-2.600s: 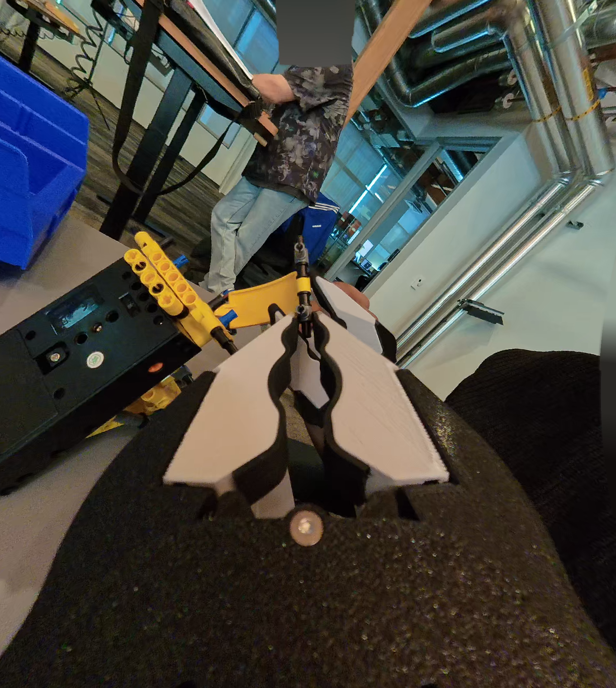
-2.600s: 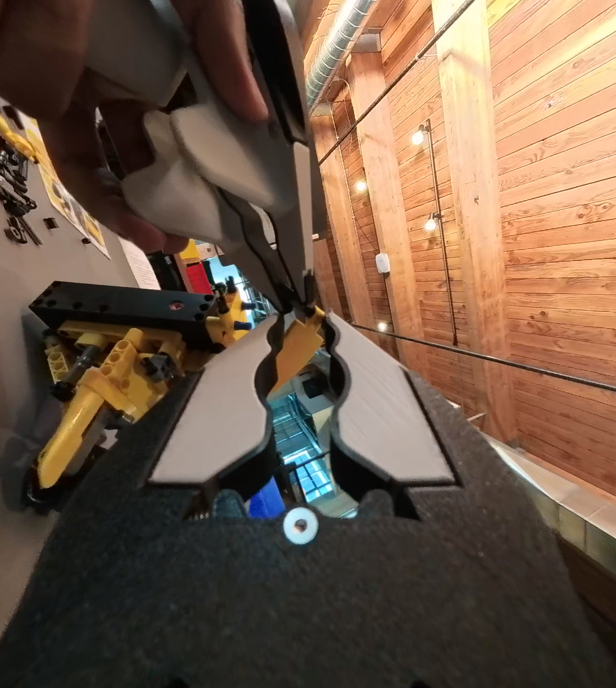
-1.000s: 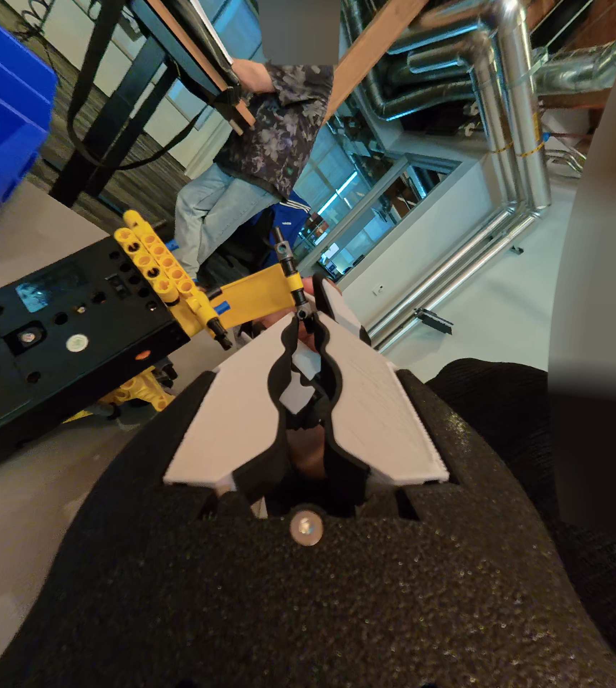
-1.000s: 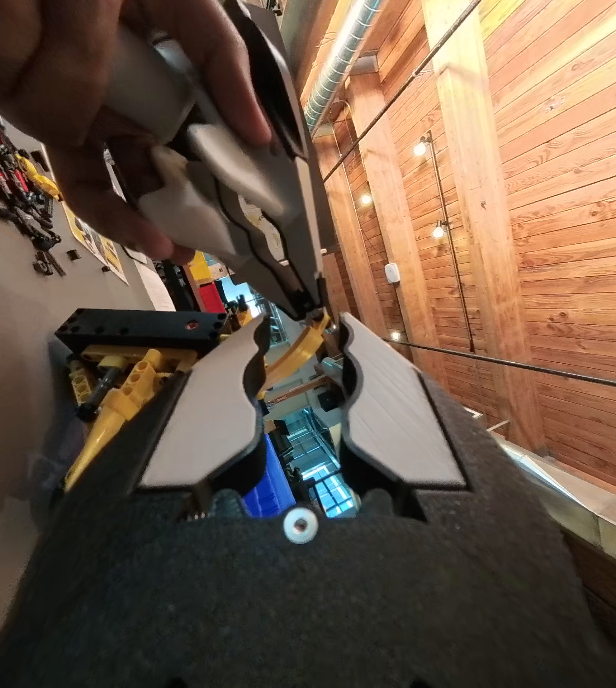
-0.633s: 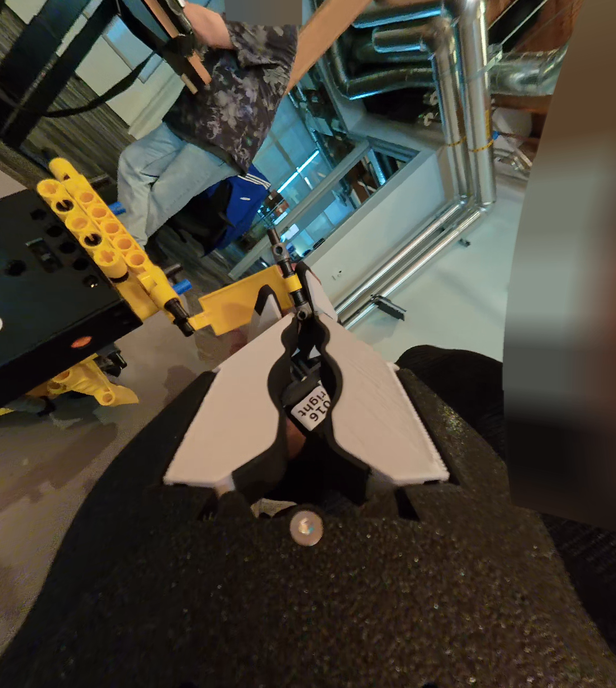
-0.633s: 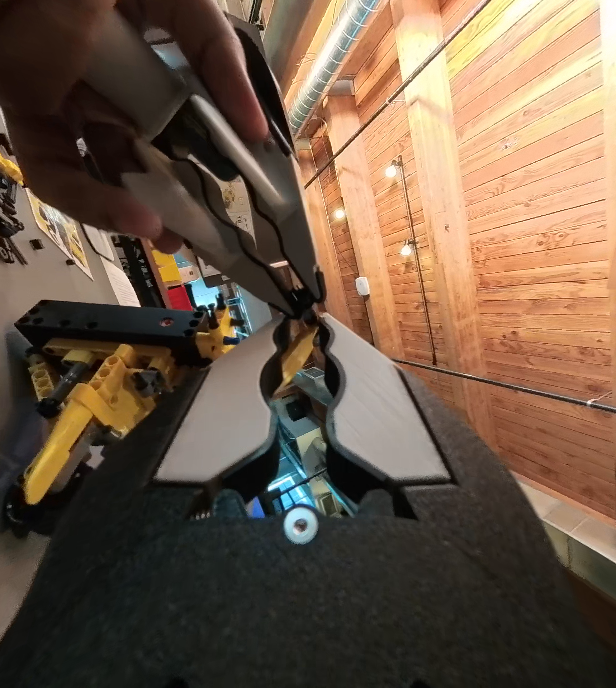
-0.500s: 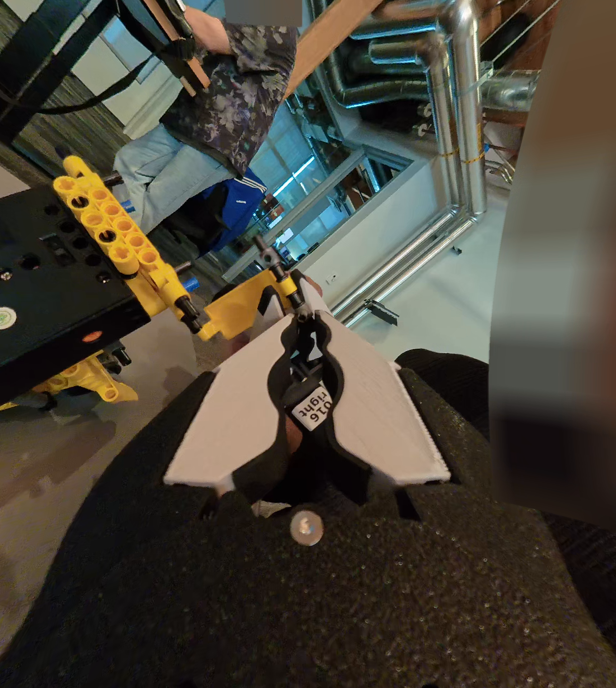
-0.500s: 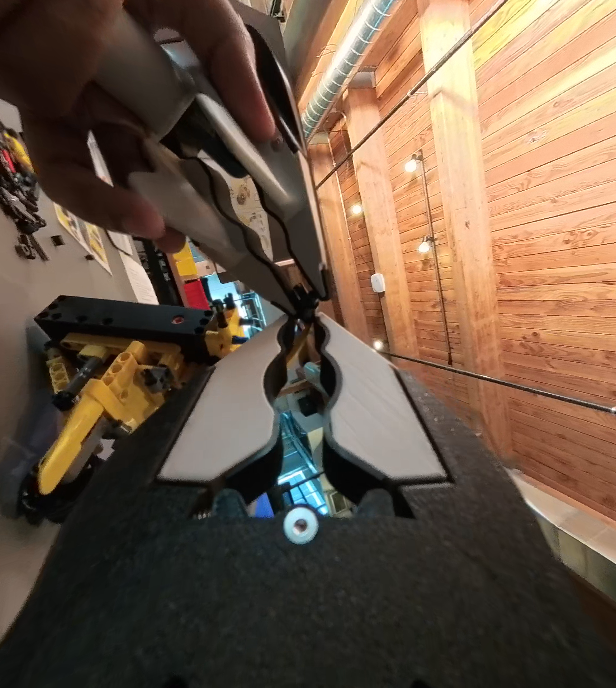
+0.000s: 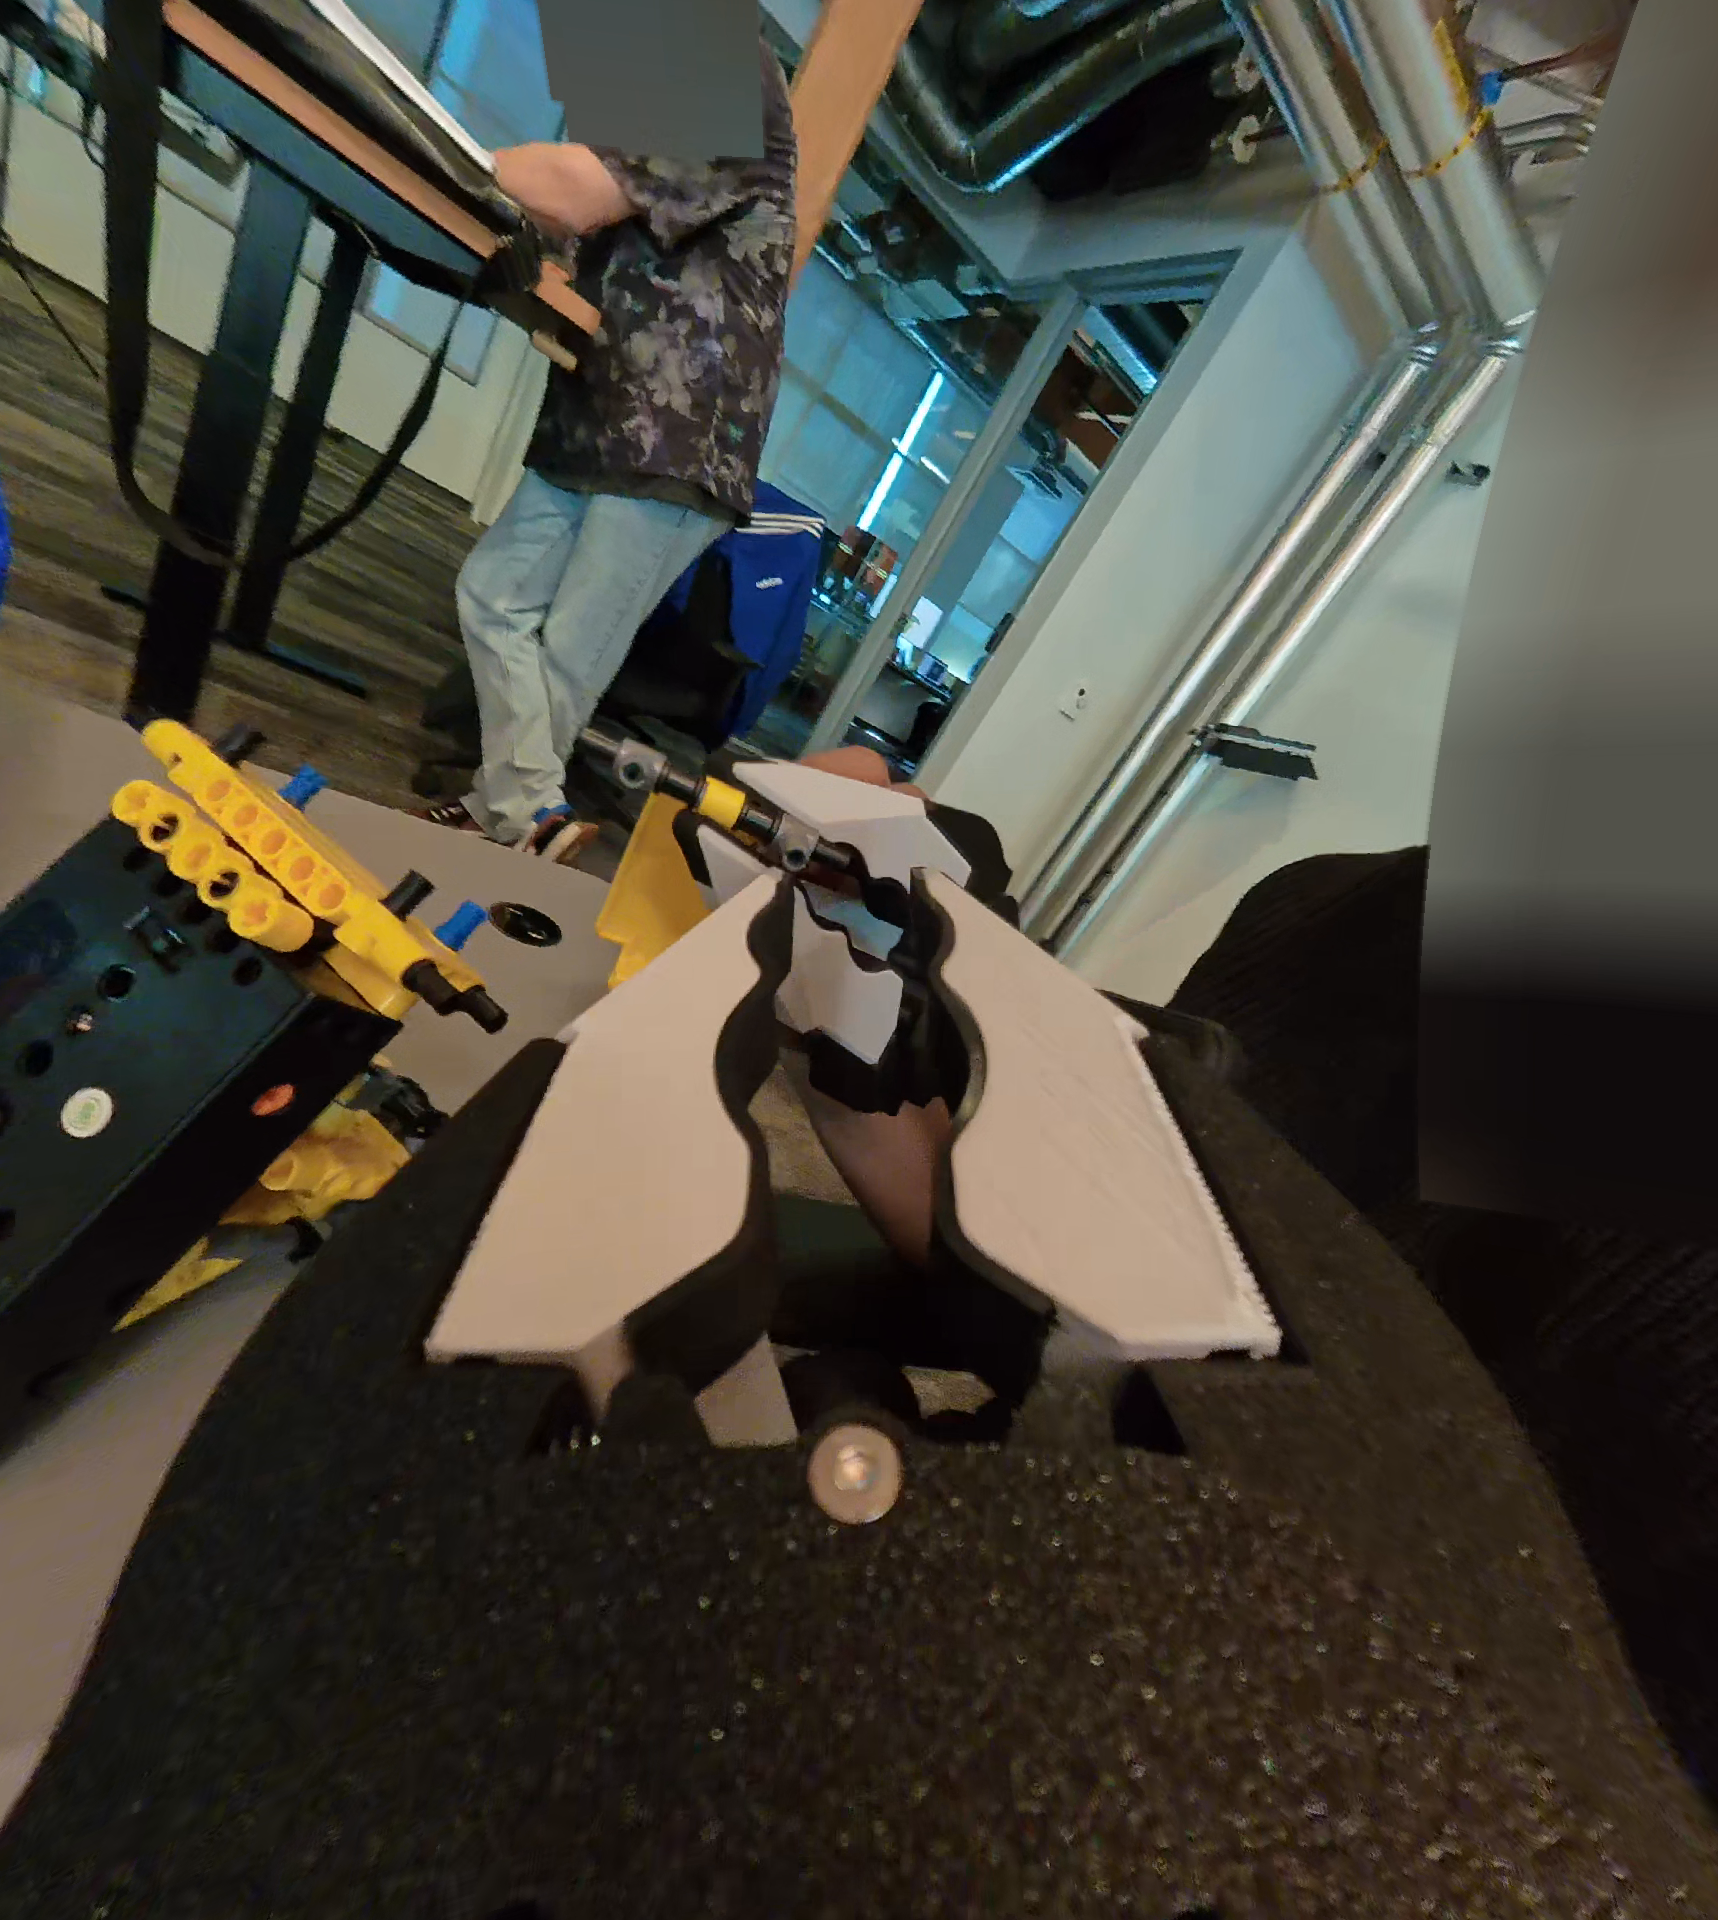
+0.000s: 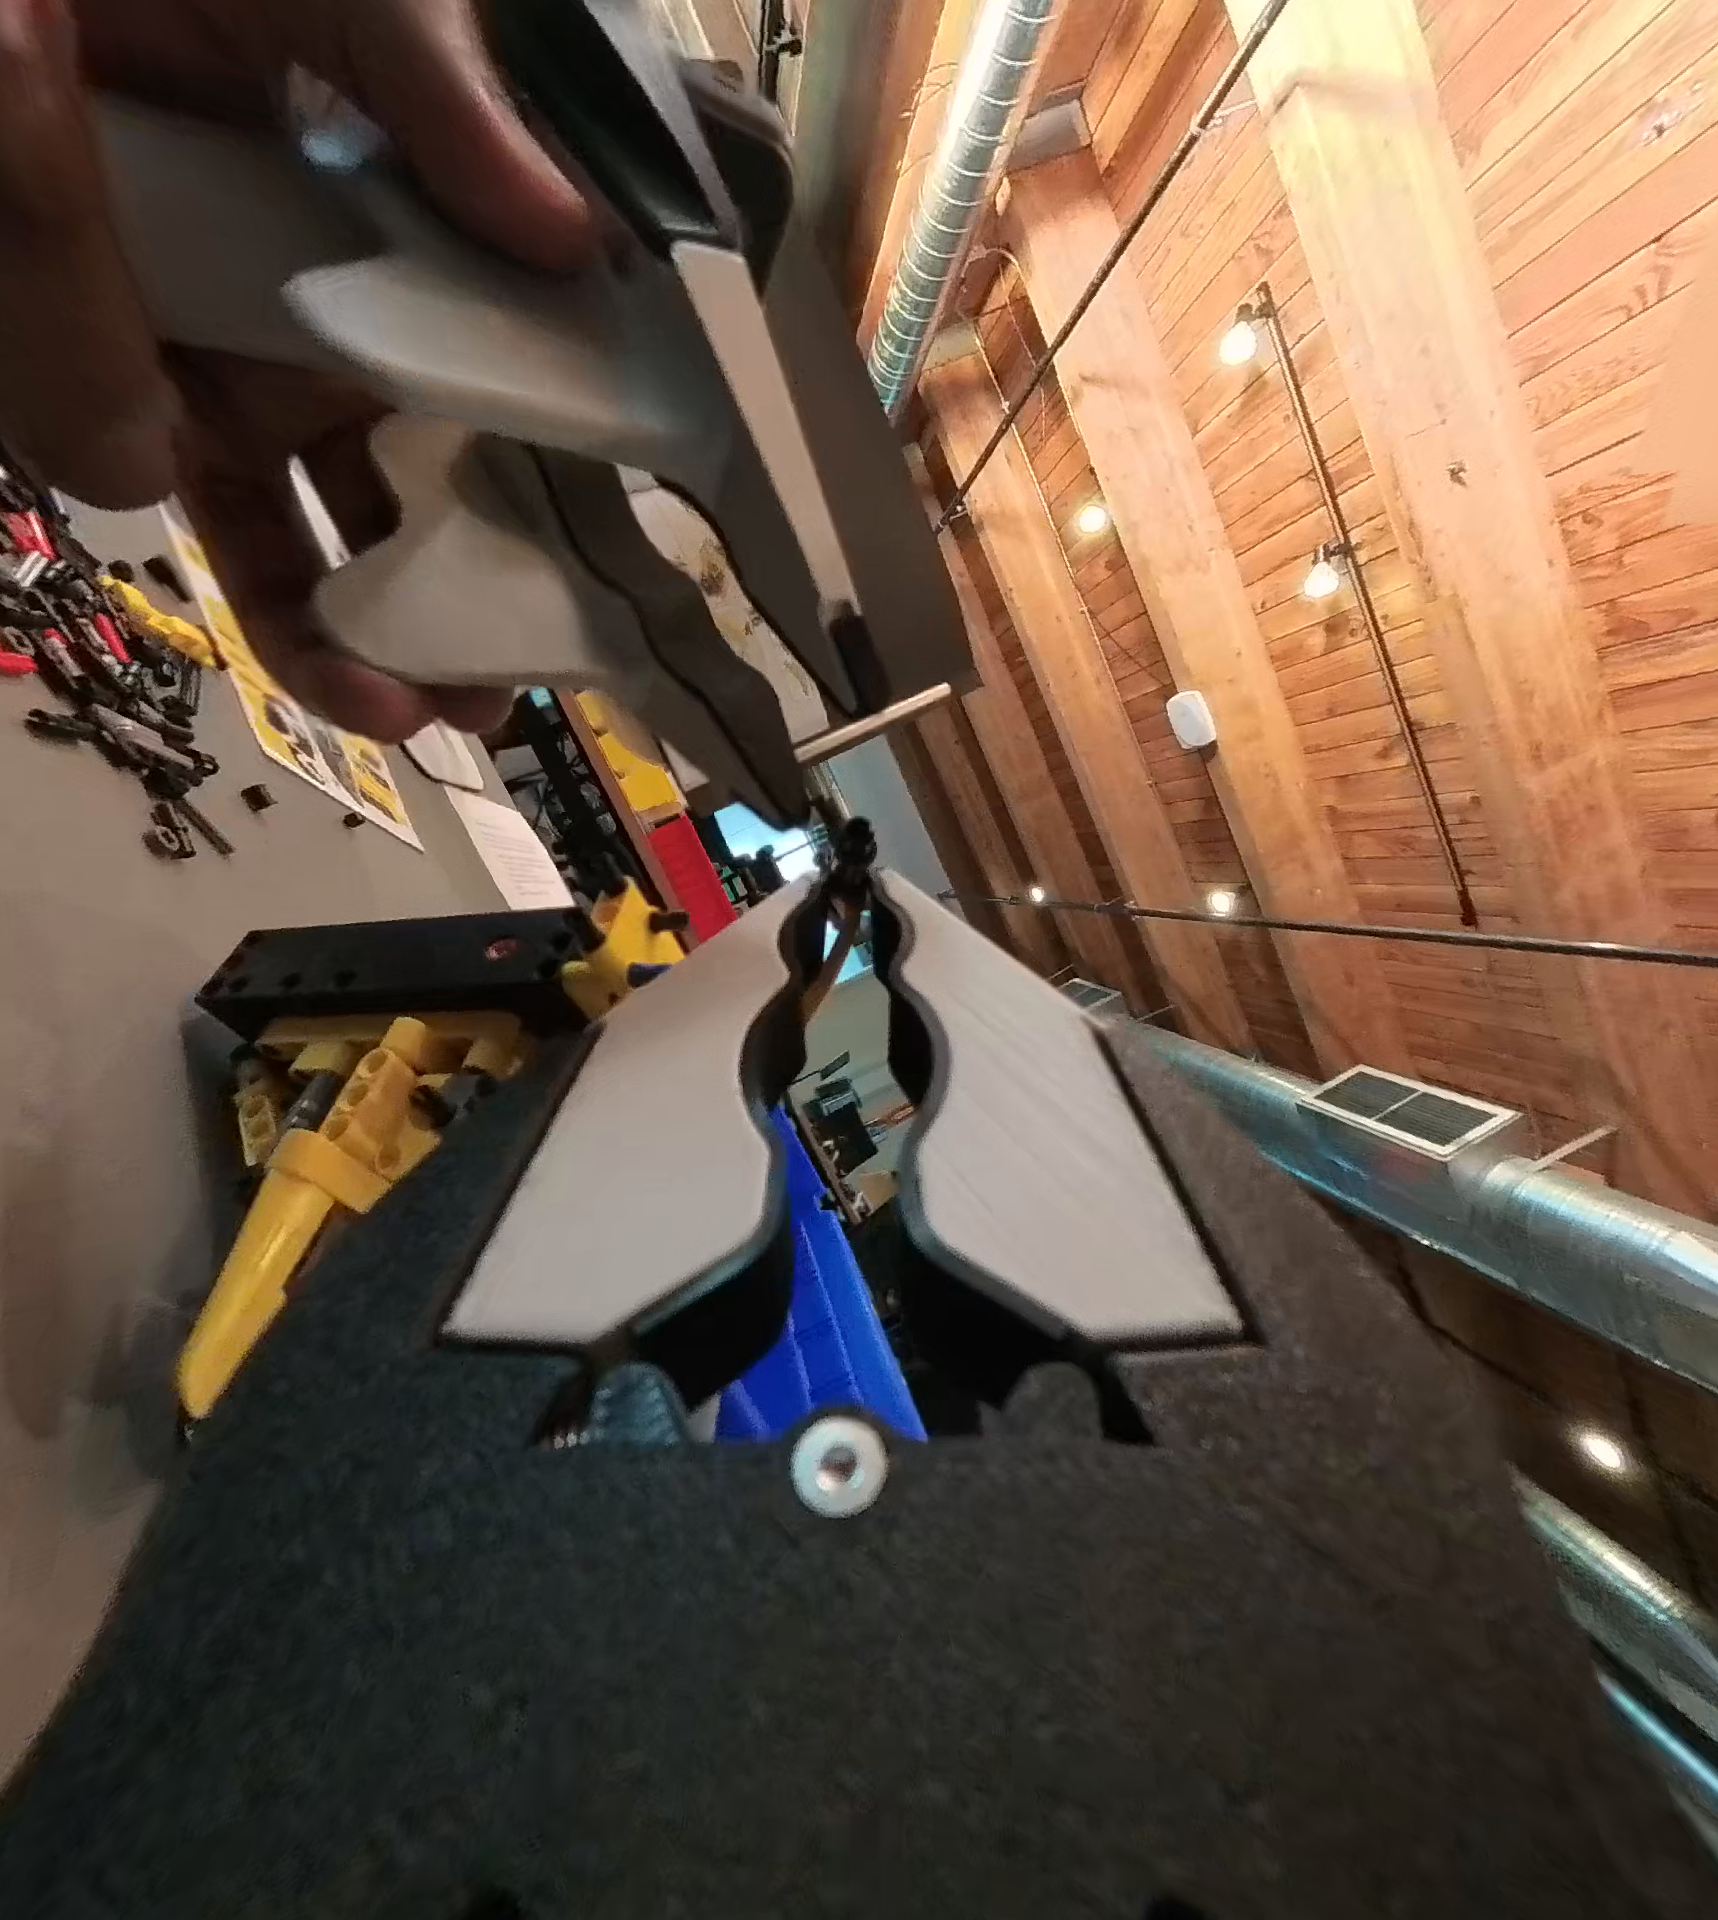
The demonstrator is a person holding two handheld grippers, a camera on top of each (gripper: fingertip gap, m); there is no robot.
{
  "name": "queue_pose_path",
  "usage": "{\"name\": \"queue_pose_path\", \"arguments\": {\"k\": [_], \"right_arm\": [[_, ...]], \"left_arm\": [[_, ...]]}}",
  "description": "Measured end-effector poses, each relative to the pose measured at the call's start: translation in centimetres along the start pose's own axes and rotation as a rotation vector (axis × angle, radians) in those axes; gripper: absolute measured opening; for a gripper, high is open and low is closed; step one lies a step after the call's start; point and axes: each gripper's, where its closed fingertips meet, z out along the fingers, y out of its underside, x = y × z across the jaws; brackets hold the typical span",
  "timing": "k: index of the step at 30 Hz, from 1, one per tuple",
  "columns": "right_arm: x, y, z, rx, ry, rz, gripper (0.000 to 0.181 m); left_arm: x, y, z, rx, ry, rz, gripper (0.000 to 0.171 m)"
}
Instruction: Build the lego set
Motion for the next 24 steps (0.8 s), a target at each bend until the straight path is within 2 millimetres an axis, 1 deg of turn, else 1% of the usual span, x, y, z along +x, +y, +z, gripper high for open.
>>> {"name": "queue_pose_path", "arguments": {"k": [3, 4, 6, 7, 8, 9, 11, 14, 19, 20, 21, 23, 24], "right_arm": [[0.6, 0.4, 0.0, -0.006, 0.006, 0.074, 0.007], [0.8, 0.4, -0.1, 0.001, -0.002, 0.121, 0.007], [0.9, 0.2, -0.1, 0.019, -0.047, 0.239, 0.007], [1.0, 0.1, -0.1, 0.029, -0.062, 0.284, 0.007], [1.1, 0.0, -0.2, 0.042, -0.07, 0.311, 0.007], [1.3, -0.2, -0.3, 0.054, -0.072, 0.323, 0.007], [1.3, -0.4, -0.4, 0.064, -0.075, 0.309, 0.007], [0.5, -1.1, -0.6, 0.089, -0.107, 0.26, 0.007], [-0.1, -1.9, -0.6, 0.108, -0.128, 0.229, 0.007], [-0.2, -1.9, -0.6, 0.105, -0.131, 0.222, 0.007], [-0.3, -1.8, -0.5, 0.102, -0.135, 0.217, 0.007], [-0.4, -1.7, -0.6, 0.098, -0.14, 0.212, 0.007], [-0.5, -1.8, -0.6, 0.102, -0.14, 0.209, 0.007]], "left_arm": [[-0.3, -1.4, -0.5, 0.079, -0.066, 0.122, 0.022], [-0.3, -2.0, -0.8, 0.112, -0.103, 0.189, 0.026], [-0.8, -2.8, -1.3, 0.15, -0.227, 0.35, 0.046], [-1.2, -2.9, -1.3, 0.137, -0.294, 0.42, 0.061], [-1.6, -2.6, -1.1, 0.107, -0.34, 0.473, 0.073], [-1.9, -2.2, -0.8, 0.074, -0.367, 0.495, 0.079], [-2.0, -1.3, -0.1, 0.041, -0.357, 0.458, 0.079], [-1.4, -0.6, 0.6, 0.025, -0.287, 0.409, 0.079], [-1.5, -1.0, 0.2, 0.049, -0.325, 0.46, 0.077], [-1.4, -1.2, 0.1, 0.056, -0.324, 0.472, 0.071], [-1.2, -1.1, 0.0, 0.05, -0.308, 0.471, 0.061], [-1.1, -0.9, 0.1, 0.033, -0.289, 0.446, 0.055], [-1.2, -0.8, 0.2, 0.032, -0.287, 0.44, 0.055]]}}
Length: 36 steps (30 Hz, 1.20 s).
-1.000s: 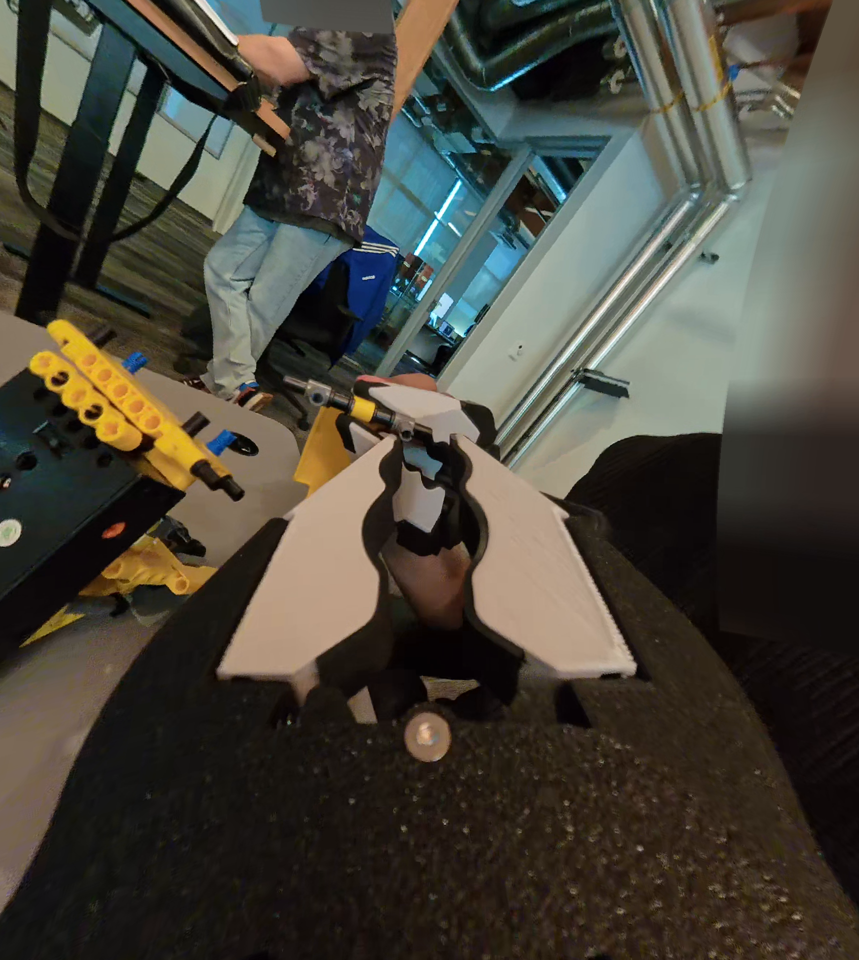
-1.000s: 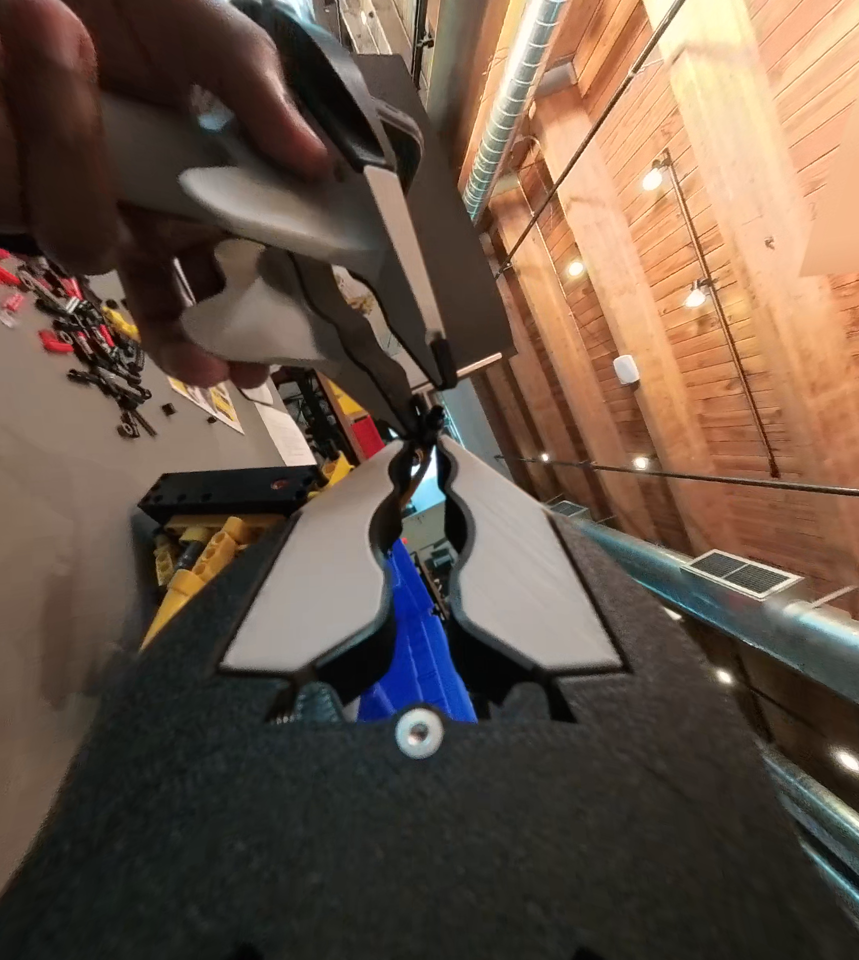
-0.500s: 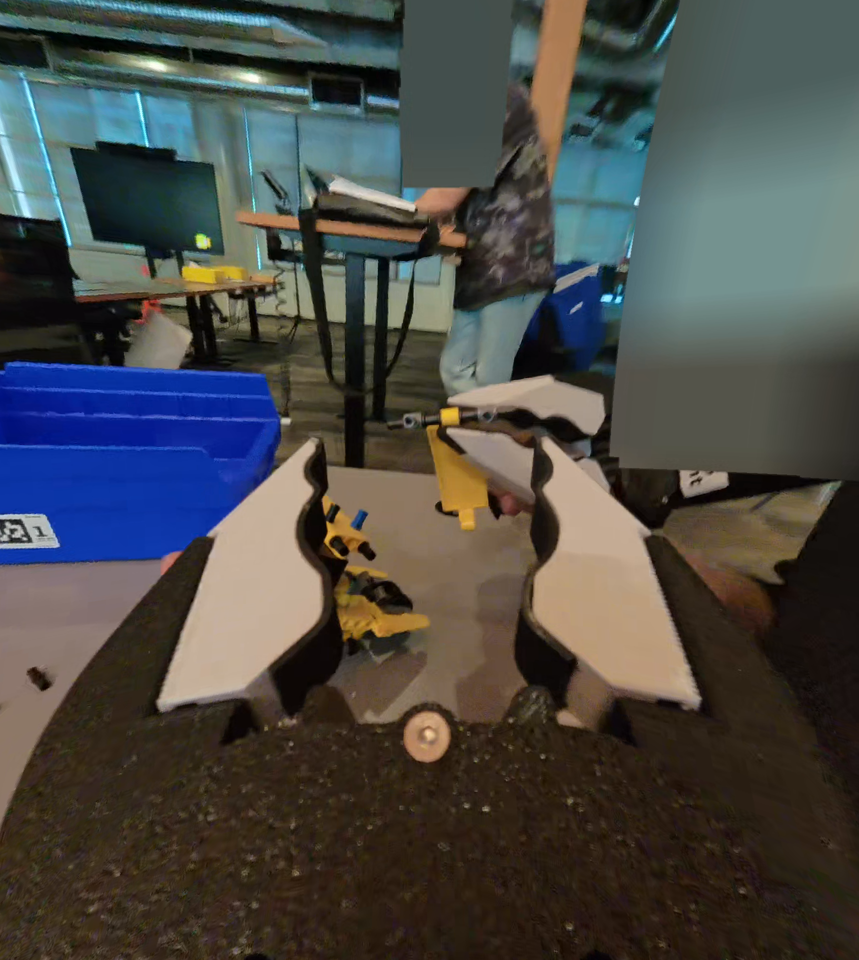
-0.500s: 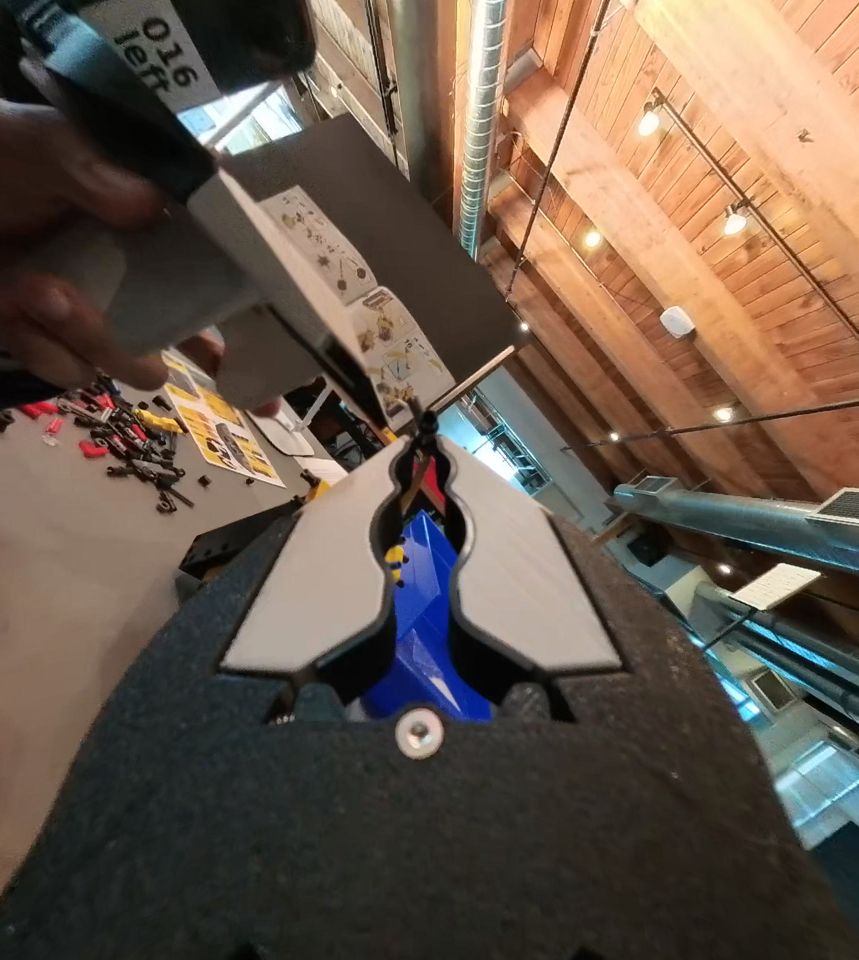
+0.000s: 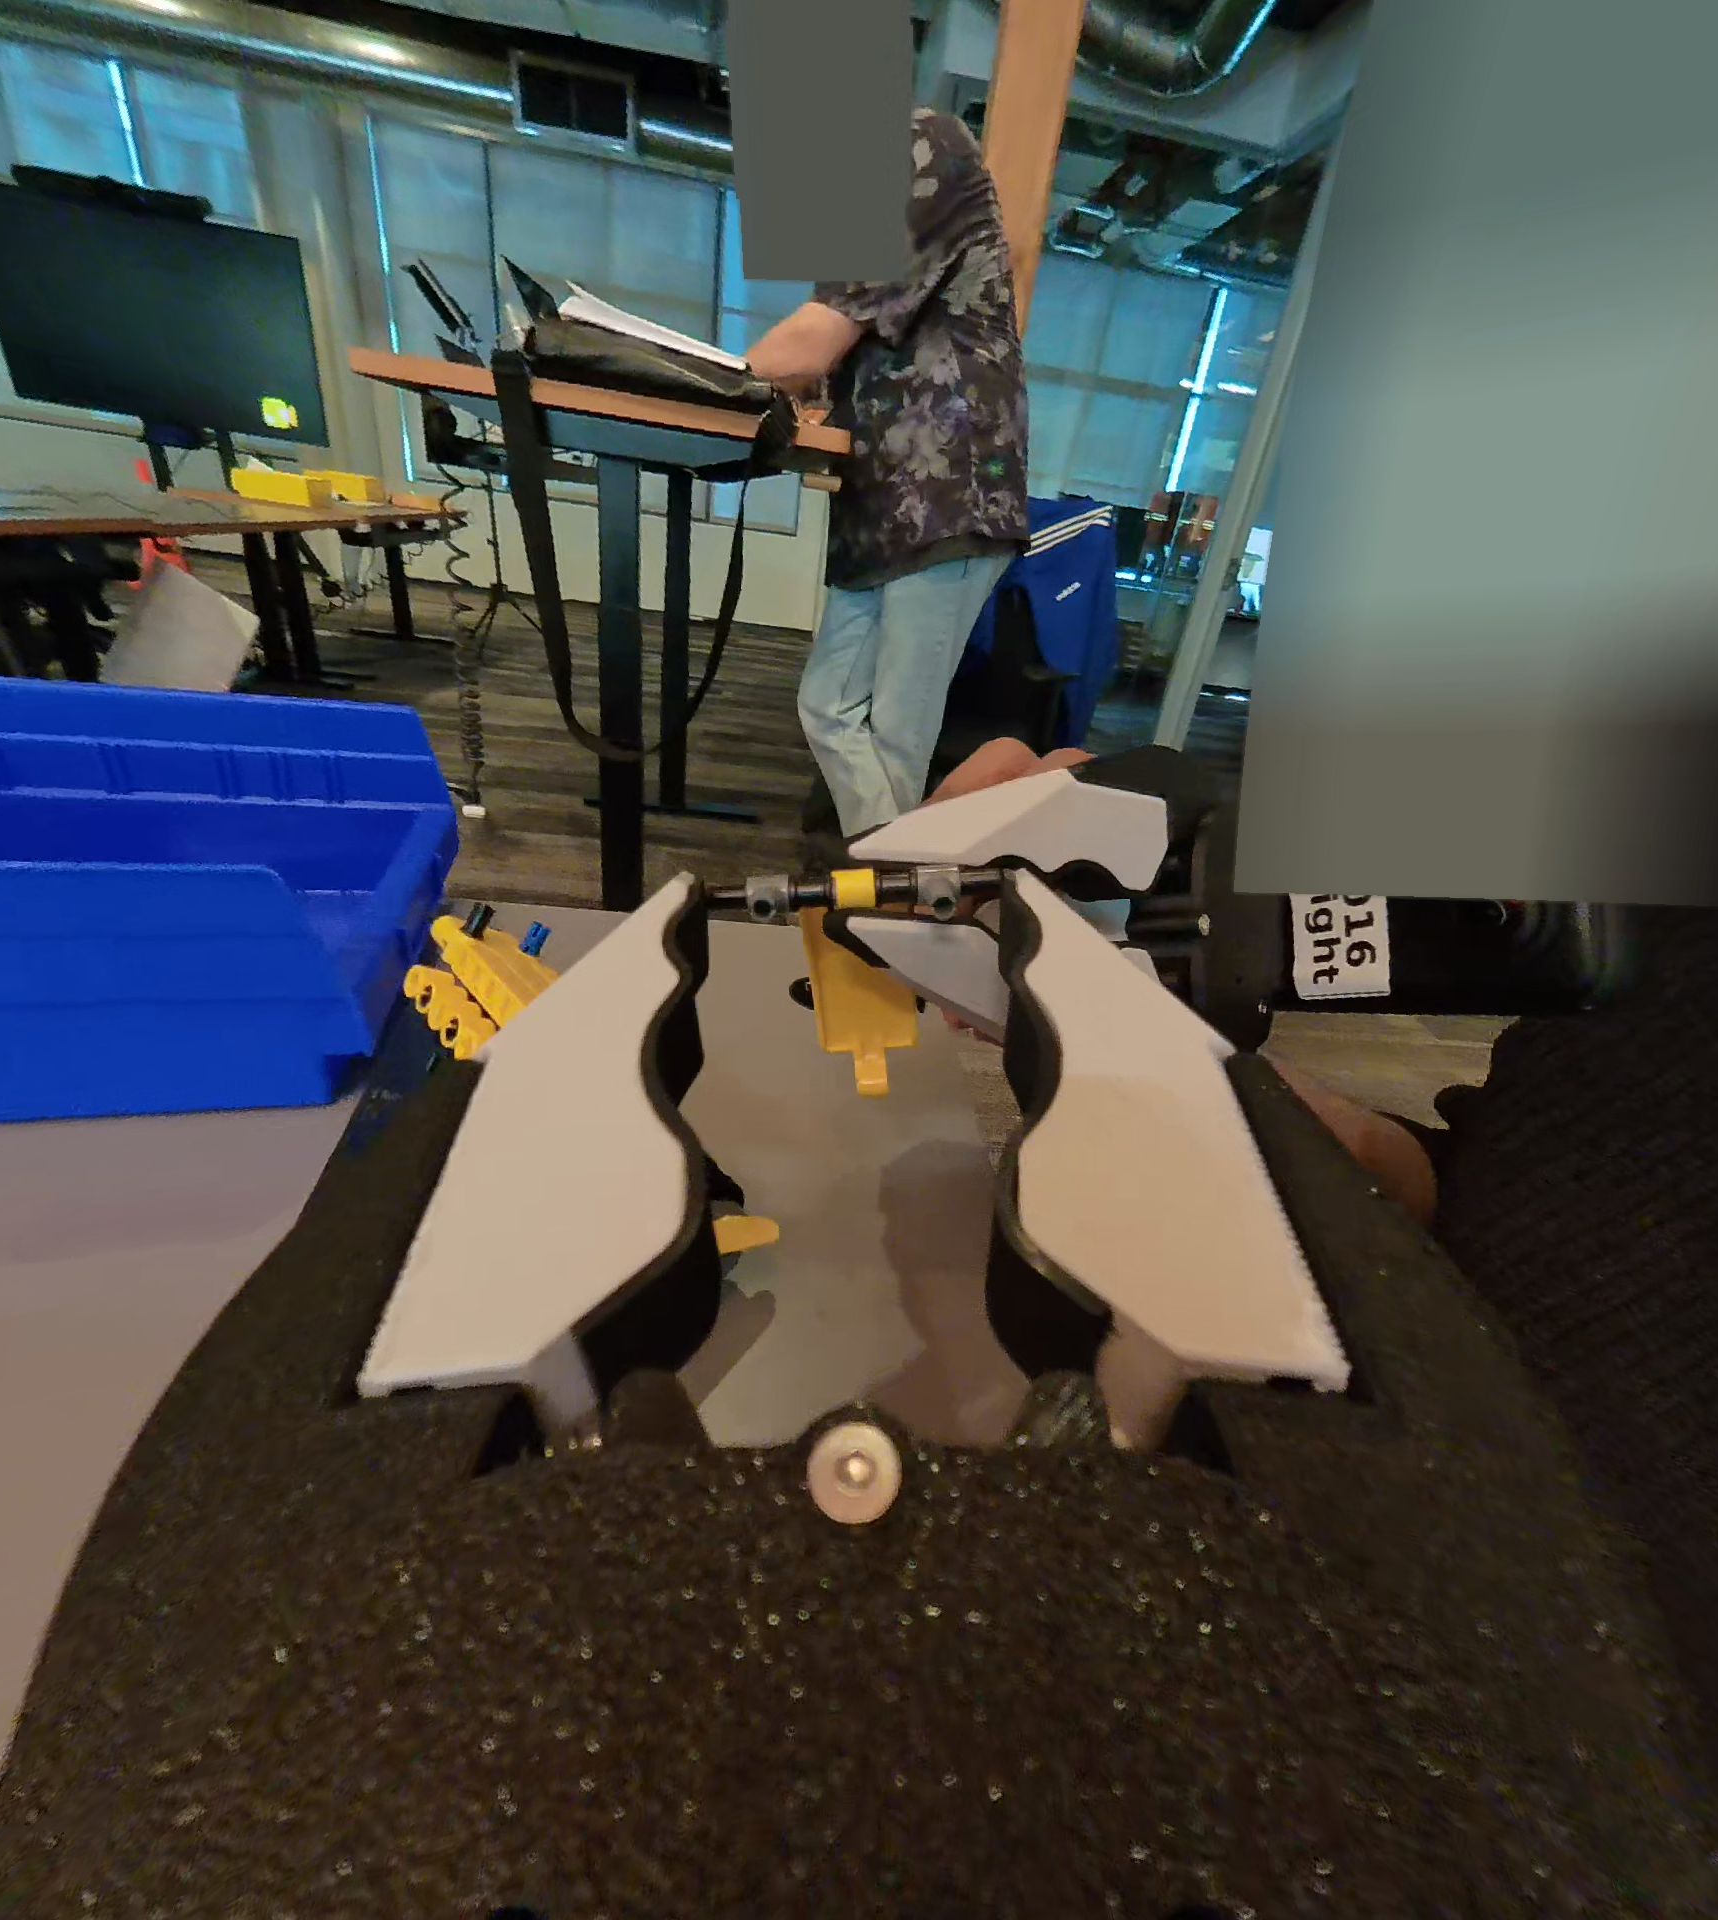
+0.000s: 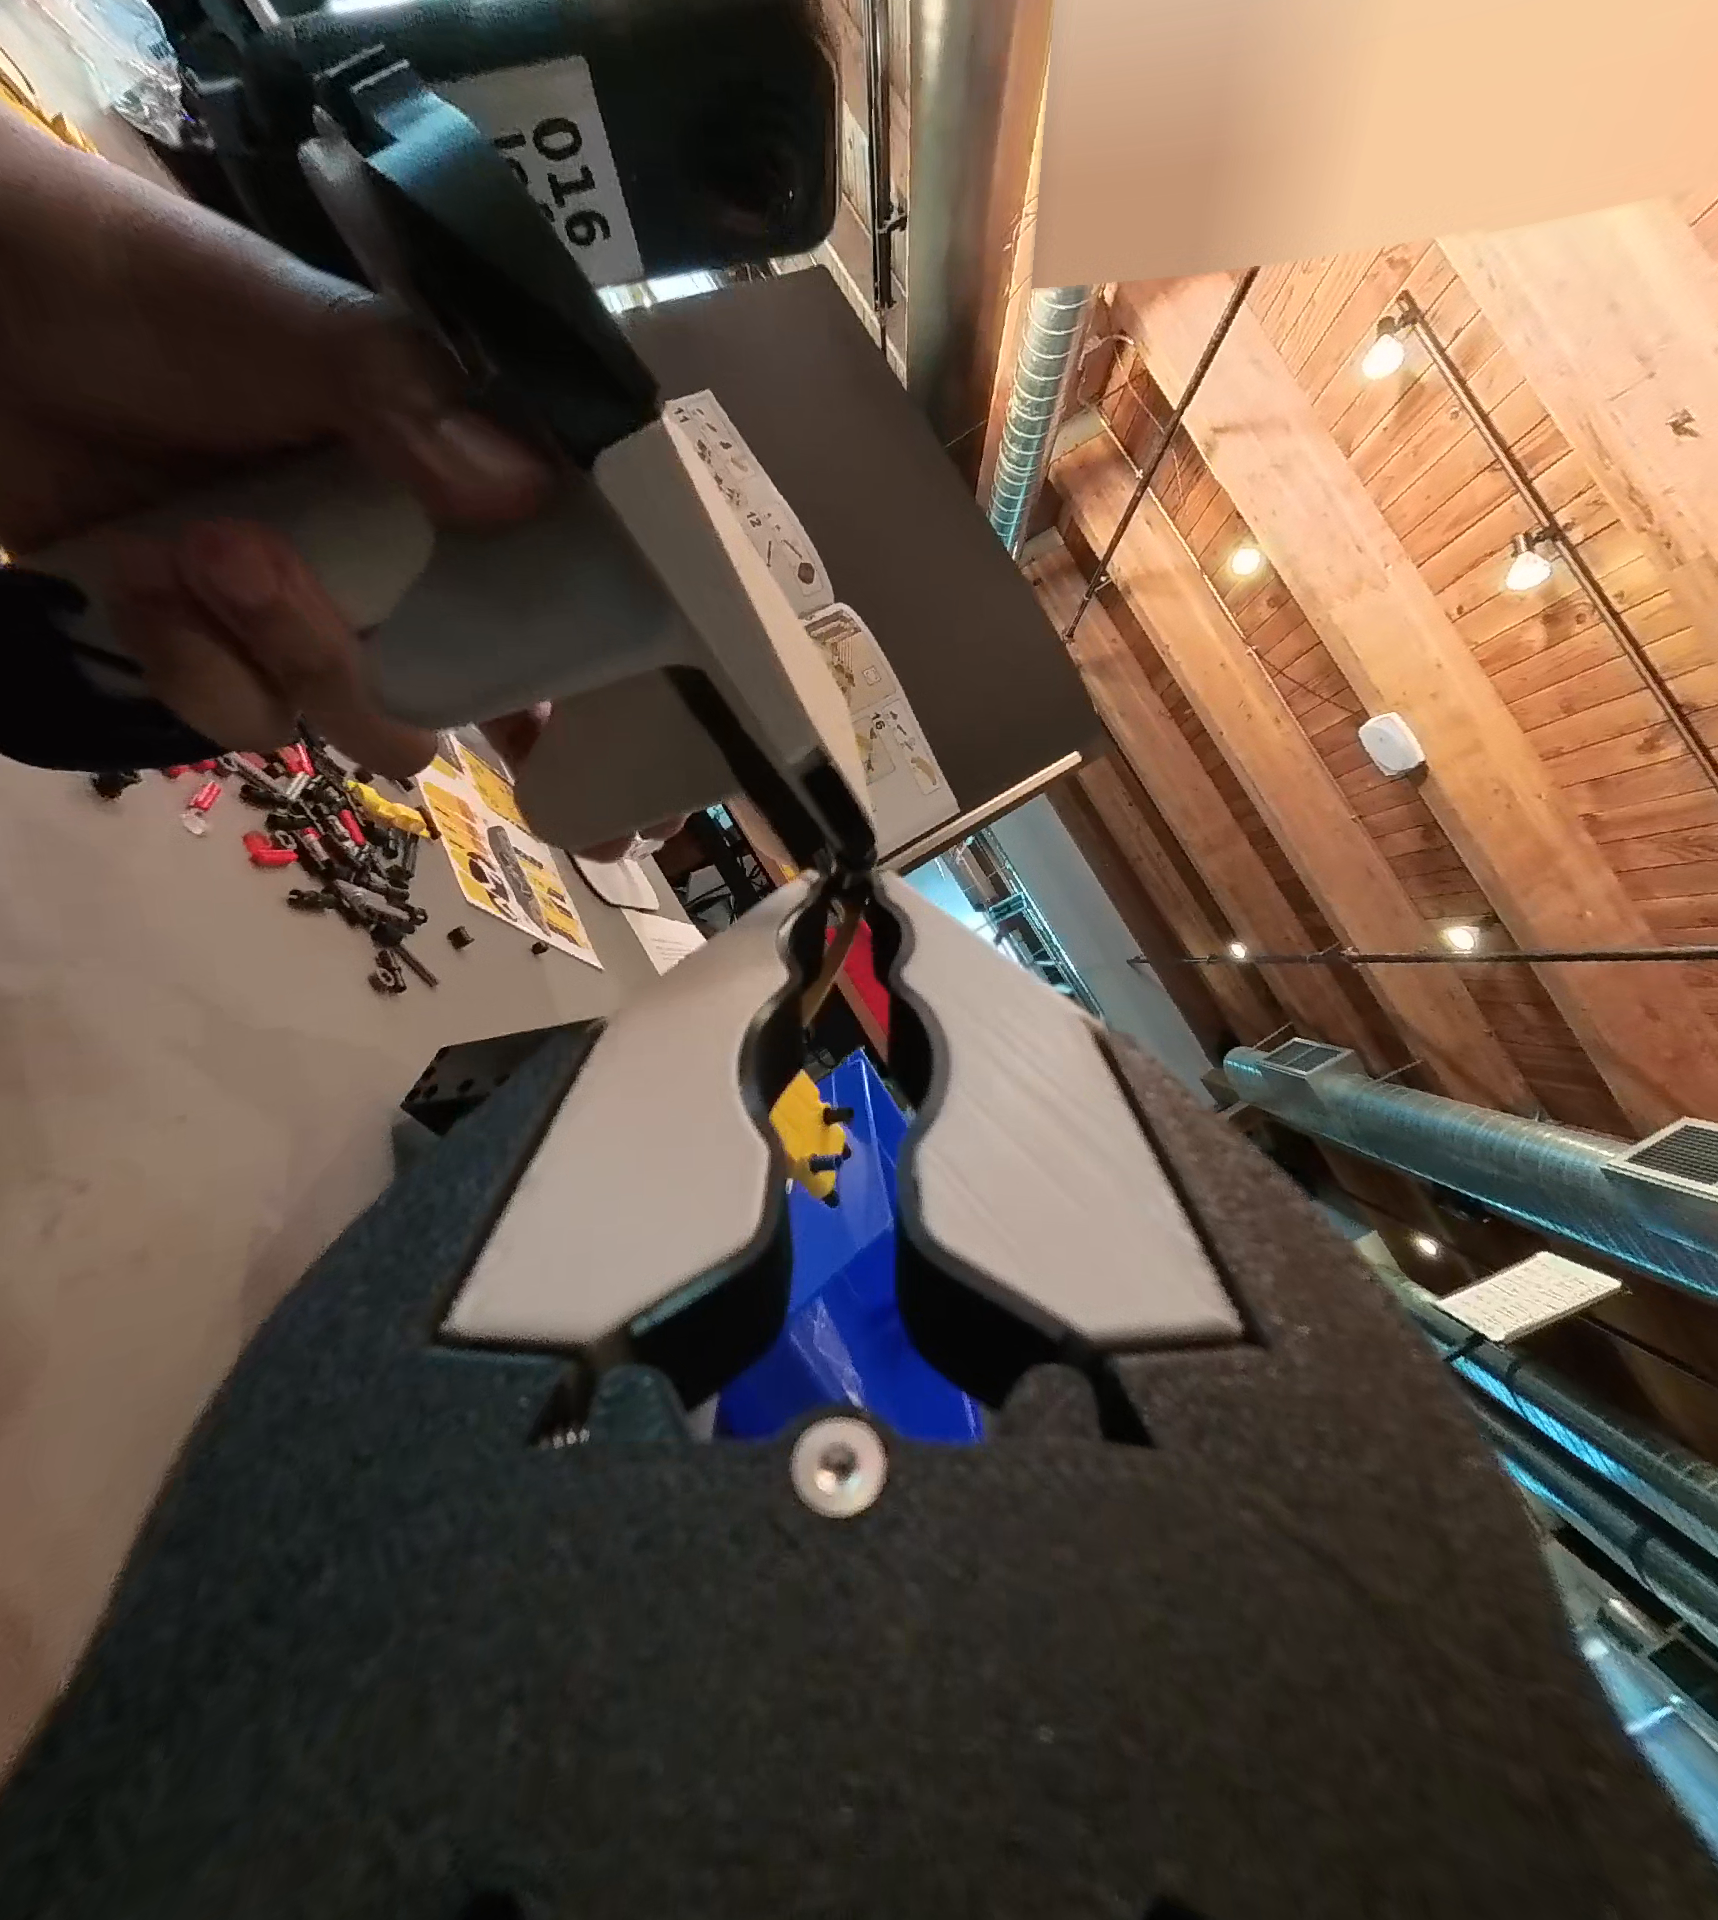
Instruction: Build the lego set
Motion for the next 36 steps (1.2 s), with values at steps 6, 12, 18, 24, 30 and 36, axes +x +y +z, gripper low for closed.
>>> {"name": "queue_pose_path", "arguments": {"k": [6, 12, 18, 24, 30, 36], "right_arm": [[0.0, -0.7, -0.3, 0.047, -0.012, 0.024, 0.007], [0.5, -1.4, -1.0, 0.125, -0.111, 0.337, 0.033], [5.1, -2.8, -3.2, 0.471, -0.242, 1.157, 0.055], [4.0, -2.4, -2.3, 0.477, -0.37, 1.41, 0.055], [0.2, -3.1, -0.9, 0.348, -0.48, 1.323, 0.053], [0.0, -3.6, -1.2, 0.382, -0.509, 1.304, 0.023]], "left_arm": [[0.7, 0.1, 0.0, -0.006, 0.05, -0.014, 0.056], [0.3, -1.6, -0.9, 0.086, 0.069, -0.056, 0.056], [1.4, -2.7, -1.7, 0.152, 0.178, -0.1, 0.055], [2.8, -2.8, -1.7, 0.173, 0.25, -0.087, 0.056], [3.2, -2.8, -1.8, 0.177, 0.274, -0.087, 0.055], [3.1, -2.7, -1.7, 0.18, 0.257, -0.084, 0.056]]}}
